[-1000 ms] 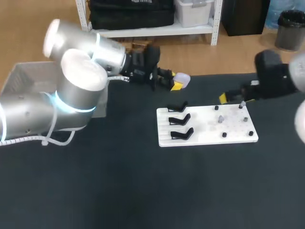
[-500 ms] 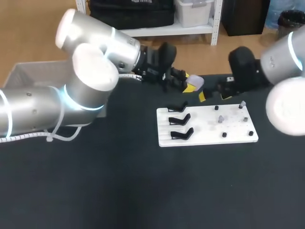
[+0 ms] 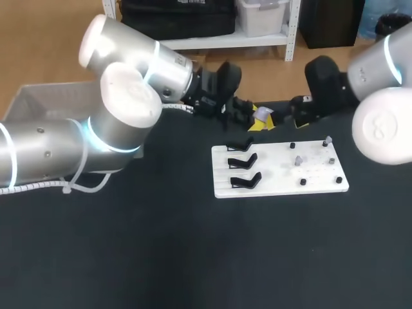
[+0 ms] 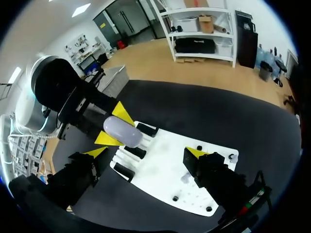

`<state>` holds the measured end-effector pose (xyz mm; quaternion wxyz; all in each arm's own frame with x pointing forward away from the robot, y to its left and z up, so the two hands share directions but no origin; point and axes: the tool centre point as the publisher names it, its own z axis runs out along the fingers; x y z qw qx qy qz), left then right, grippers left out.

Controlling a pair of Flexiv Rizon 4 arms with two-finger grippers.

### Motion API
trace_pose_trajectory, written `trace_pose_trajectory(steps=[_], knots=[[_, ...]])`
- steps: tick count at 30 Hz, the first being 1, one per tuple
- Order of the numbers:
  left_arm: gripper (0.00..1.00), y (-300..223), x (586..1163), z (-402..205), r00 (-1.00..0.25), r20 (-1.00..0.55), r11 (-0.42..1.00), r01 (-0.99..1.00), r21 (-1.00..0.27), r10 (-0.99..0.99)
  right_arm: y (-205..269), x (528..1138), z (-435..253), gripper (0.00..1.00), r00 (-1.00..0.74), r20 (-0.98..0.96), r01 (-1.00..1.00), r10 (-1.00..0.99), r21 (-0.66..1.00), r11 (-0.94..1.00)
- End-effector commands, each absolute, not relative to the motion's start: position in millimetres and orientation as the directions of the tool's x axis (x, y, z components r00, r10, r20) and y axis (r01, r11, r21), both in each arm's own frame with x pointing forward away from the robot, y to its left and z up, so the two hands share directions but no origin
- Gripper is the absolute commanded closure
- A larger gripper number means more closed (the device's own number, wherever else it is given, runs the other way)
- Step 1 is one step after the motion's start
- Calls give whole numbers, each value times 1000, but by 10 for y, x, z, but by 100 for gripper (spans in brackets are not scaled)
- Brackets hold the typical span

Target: Pick up each earbud case from the left stands, insert the matching earbuds, close the lid, and place the case in the box.

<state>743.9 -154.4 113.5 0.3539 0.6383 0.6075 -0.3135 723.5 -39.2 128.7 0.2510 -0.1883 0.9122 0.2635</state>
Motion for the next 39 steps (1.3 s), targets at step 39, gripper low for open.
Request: trace_pose_trajectory(steps=[39], knots=[[100,-1306,7265,1554,118,-977,78,988,133,177,-1222,7172,1412,0,-807,-399,-405,-436,-164,900]])
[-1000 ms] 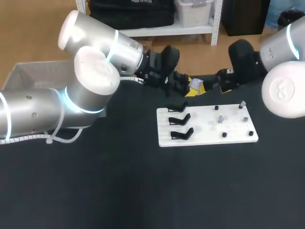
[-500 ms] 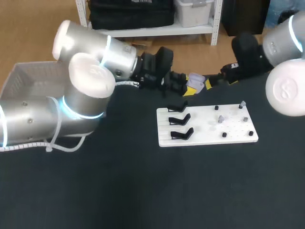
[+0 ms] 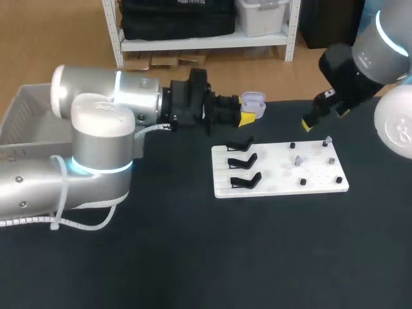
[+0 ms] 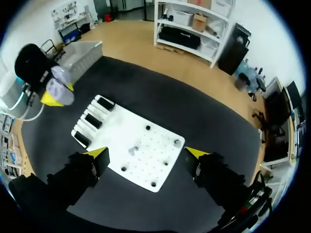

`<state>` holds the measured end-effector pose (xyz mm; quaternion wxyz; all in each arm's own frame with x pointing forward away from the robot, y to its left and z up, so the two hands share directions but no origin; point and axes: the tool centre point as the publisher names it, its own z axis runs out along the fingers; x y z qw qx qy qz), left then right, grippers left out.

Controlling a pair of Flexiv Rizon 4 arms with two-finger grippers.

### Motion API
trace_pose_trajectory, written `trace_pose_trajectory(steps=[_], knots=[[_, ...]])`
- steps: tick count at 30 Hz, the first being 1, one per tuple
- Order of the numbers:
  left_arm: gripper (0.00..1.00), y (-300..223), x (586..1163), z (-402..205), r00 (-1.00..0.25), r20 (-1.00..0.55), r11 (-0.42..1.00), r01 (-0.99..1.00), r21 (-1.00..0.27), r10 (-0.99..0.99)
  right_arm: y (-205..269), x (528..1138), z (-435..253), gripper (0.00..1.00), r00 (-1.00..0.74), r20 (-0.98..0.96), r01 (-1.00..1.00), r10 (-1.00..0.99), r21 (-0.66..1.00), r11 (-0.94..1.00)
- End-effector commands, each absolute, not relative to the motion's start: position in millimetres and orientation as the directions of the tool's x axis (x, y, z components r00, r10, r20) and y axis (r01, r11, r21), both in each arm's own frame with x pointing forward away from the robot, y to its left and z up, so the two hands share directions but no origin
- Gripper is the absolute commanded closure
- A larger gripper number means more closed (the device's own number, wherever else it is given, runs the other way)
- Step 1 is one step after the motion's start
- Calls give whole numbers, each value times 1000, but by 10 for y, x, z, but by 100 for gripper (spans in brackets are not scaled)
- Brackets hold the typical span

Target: Pick up each earbud case from the left stands, insert the matching earbuds, close the lid, and place the case in the box.

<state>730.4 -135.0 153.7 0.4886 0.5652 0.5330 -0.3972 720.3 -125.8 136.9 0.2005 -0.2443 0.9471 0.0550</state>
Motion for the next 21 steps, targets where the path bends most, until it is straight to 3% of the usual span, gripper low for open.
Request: trace_pose_trajectory(steps=[1,21], knots=[[100,-1299,7272,1564,110,-979,78,989,125,171,-1222,7172,1412,0,-807,-399,-405,-436,-164,900],[100,-1234,7450,1500,32,-992,45,998,38,125,-1317,7259,1046,0,-849,-337,-371,-406,-165,914]])
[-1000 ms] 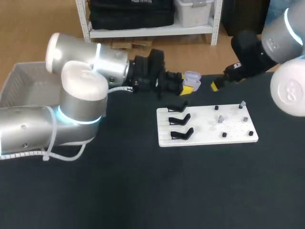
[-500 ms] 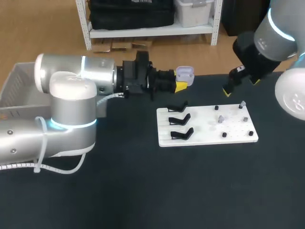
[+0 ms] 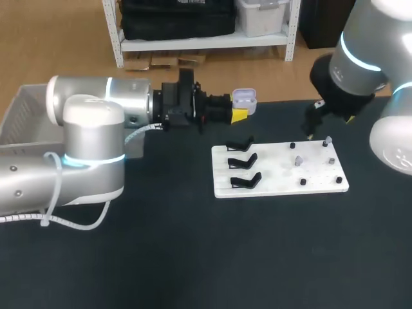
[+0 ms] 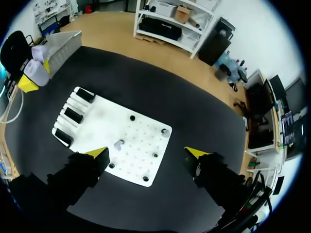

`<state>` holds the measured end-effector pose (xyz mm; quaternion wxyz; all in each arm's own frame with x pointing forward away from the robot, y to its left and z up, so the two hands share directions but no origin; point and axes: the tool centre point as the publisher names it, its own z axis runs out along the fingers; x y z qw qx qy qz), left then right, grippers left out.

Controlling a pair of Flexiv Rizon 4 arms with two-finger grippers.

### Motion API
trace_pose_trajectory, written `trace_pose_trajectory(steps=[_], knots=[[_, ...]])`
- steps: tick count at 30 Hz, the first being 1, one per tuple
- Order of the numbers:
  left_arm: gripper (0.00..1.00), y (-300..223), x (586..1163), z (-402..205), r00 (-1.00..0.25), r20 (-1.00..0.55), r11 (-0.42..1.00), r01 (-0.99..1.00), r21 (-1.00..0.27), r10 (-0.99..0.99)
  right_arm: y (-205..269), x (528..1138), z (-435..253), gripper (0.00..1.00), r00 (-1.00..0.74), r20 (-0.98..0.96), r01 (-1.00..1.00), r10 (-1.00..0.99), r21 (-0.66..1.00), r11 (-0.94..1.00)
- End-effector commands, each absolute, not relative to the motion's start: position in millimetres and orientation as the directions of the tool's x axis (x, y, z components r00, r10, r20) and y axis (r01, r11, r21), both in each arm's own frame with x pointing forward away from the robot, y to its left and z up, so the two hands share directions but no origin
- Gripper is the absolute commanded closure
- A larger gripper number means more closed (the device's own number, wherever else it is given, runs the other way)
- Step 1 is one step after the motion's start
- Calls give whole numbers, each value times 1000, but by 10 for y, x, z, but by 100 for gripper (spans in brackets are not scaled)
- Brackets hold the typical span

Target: Pick up each earbud case from the left stands, insert the matching earbuds, close the lid, and place the case in the box.

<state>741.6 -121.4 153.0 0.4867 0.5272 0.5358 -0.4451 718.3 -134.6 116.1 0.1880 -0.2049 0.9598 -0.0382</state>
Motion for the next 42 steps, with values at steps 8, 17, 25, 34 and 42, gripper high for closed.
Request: trace_pose_trajectory(steps=[8,17,25,34,42], knots=[[100,-1234,7450,1500,32,-992,45,998,38,125,-1415,7333,763,0,-864,-285,-380,-415,-173,909],[100,-1234,7450,1500,32,-992,45,998,38,125,-1493,7414,582,0,-909,-263,-289,-323,-159,944],[100,-1234,7450,1500,32,-992,45,998,38,125,-1542,7511,456,29,-932,-242,-244,-270,-133,961],[100,-1234,7450,1500,32,-992,45,998,38,125,-1604,7595,397,37,-935,-225,-248,-275,-143,958],[100,-1234,7450,1500,32,-992,45,998,38,125,-1653,7606,292,51,-942,-211,-238,-263,-137,962]])
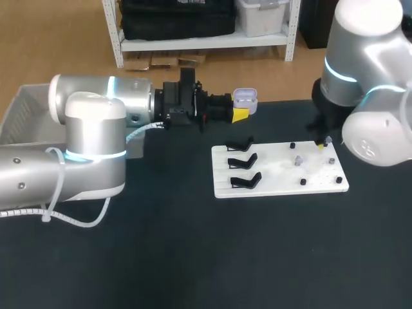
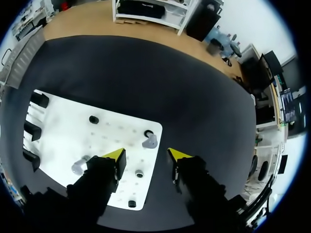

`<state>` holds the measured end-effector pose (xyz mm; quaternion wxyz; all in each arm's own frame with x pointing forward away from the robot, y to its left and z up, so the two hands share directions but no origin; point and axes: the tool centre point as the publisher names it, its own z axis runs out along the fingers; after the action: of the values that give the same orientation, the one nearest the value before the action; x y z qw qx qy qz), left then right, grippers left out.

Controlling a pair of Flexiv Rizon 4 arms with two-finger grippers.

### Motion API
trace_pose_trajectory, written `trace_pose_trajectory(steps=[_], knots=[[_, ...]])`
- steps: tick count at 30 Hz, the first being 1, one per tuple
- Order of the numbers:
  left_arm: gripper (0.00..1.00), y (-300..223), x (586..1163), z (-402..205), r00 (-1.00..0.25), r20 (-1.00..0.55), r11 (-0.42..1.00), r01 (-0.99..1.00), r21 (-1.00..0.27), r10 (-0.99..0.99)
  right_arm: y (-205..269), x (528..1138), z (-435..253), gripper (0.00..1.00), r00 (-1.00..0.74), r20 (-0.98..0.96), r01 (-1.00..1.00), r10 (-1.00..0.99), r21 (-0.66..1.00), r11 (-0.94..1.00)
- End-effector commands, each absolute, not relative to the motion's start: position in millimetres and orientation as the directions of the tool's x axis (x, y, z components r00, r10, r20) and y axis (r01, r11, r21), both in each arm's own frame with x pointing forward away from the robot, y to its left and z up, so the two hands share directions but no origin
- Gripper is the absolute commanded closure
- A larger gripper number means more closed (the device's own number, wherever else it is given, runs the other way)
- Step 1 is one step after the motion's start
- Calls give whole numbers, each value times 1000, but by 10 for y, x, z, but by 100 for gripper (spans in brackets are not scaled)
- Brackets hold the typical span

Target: Pick up each earbud case from the left stands, insert the matching earbuds, close the lid, and place the case in the box.

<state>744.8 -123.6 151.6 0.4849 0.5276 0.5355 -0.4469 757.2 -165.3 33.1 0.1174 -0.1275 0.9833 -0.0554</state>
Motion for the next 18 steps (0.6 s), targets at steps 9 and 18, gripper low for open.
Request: trace_pose_trajectory(steps=[9,18], knots=[[100,-1234,7450,1500,32,-992,45,998,38,125,-1683,7675,261,52,-944,-210,-227,-253,-137,964],[100,-1234,7450,1500,32,-992,45,998,38,125,-1683,7730,262,59,-948,-214,-213,-237,-129,968]])
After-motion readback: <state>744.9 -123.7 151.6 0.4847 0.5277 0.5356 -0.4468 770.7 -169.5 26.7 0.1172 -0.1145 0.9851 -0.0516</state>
